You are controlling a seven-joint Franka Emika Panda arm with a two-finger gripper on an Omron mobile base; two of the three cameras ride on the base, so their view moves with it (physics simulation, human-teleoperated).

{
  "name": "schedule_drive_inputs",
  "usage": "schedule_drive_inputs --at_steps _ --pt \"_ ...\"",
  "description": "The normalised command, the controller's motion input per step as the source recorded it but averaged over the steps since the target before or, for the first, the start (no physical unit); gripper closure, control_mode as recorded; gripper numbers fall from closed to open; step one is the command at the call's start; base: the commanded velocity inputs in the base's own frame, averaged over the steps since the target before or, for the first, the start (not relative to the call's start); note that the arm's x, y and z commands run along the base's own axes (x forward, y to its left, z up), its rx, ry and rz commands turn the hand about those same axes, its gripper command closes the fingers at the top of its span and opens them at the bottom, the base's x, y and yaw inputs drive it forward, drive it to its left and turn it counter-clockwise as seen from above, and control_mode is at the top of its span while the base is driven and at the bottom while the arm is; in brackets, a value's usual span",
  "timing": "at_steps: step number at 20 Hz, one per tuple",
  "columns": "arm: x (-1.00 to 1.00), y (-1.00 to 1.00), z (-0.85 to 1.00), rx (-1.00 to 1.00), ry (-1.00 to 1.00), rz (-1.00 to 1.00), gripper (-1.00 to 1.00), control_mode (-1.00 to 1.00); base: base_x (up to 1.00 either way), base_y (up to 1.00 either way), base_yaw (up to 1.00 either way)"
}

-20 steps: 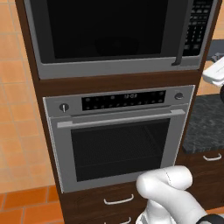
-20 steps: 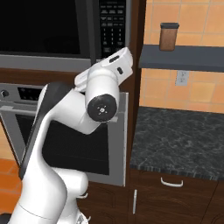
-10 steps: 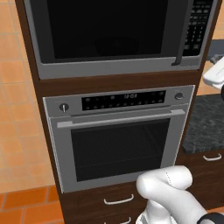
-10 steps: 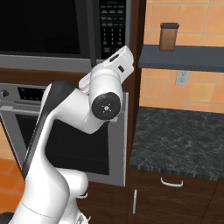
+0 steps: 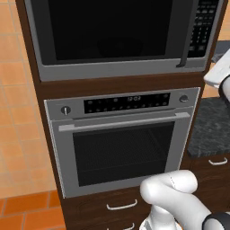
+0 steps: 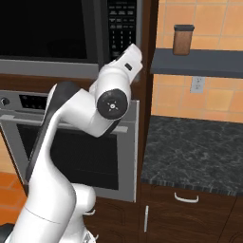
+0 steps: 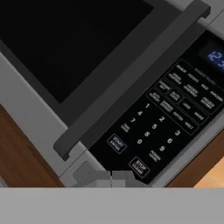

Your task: Open the microwave, place the bowl with waffle inside the microwave, then close the microwave door and turn it on.

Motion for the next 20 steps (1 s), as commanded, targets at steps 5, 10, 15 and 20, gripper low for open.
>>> schedule_drive_inputs --at_steps 5,10,15,20 --pt "0.00 0.02 0.00 -0.14 0.00 -0.11 1.00 -1.00 0.00 0.00 0.00" --pt "0.00 0.00 0.00 -0.08 0.00 -0.09 1.00 -1.00 0.00 0.00 0.00" --pt "0.00 0.23 0.07 -0.02 -0.01 -0.01 1.00 -1.00 0.00 0.00 0.00" --pt "0.00 0.15 0.02 -0.01 0.00 0.00 1.00 -1.00 0.00 0.00 0.00"
